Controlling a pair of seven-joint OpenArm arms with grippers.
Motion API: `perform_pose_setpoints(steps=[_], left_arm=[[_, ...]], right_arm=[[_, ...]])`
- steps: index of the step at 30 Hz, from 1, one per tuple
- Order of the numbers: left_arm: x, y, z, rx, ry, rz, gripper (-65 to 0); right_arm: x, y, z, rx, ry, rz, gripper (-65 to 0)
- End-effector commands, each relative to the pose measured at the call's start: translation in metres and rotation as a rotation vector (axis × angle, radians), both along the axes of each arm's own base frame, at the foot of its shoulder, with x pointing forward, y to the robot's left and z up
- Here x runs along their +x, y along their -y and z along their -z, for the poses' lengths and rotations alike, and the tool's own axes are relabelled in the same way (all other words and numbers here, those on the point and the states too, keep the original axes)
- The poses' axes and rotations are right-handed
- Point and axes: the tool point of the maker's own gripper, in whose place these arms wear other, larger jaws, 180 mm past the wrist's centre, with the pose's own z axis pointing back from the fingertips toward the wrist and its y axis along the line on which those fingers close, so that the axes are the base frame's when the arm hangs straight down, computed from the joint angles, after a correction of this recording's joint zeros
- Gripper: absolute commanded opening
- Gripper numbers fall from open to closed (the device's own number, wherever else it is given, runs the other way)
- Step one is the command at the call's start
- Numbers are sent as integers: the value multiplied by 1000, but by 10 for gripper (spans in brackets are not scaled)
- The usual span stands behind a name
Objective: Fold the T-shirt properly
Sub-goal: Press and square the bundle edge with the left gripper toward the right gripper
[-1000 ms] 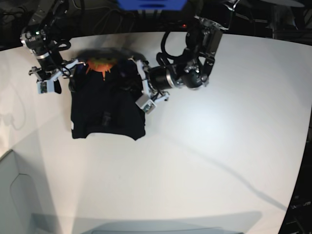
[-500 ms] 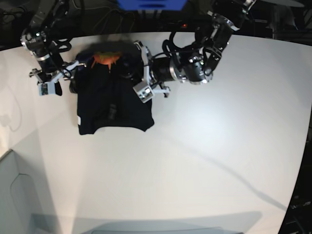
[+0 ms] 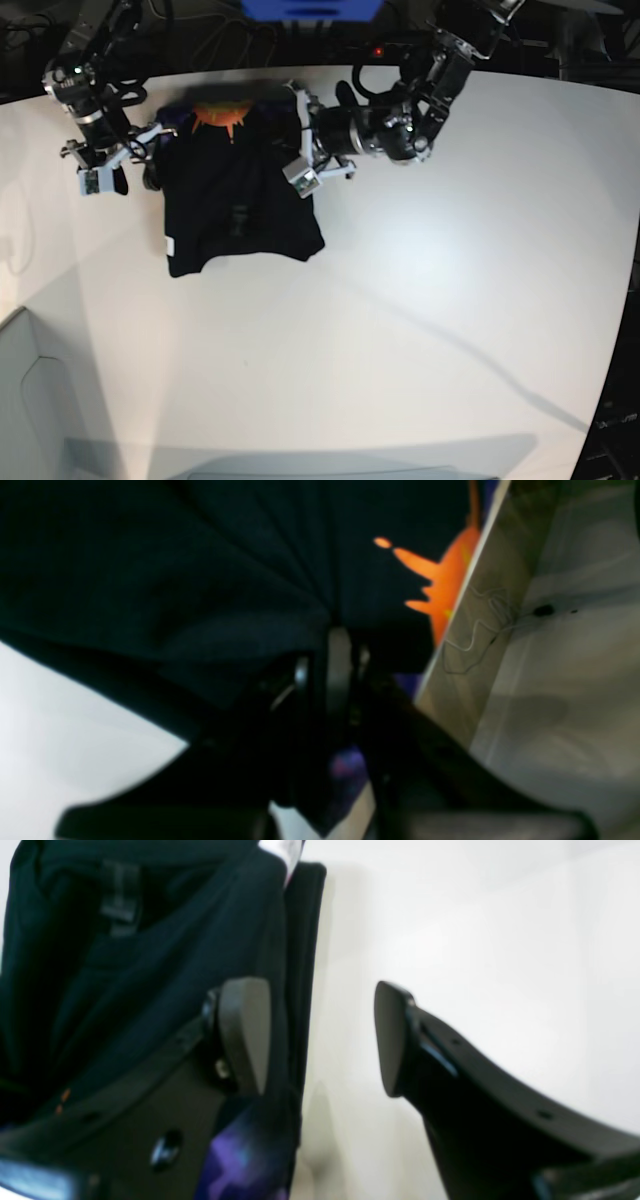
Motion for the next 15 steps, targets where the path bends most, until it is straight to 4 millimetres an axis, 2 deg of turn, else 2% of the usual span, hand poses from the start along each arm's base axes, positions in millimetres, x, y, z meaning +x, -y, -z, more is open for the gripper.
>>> perform_pose_setpoints(steps=[1,4,6,10,15], left_arm=[[3,3,-5,-26,5,-4,-645],[3,-2,6,-6,-22,-13,-645],[4,-3,6,-4,-22,-14,-644],[5,-1,0,-18,-9,-13,-644],[16,-4,-19,-41,45,-37,-625]], right_arm=[[7,-2,-13,5,55,-15,-314],[7,-2,-13,4,56,-15,-312],[7,-2,-13,4,56,-15,-312],[8,-7,-14,8,60,-32,-312],[9,-18,-14,19,61,-62,-311]])
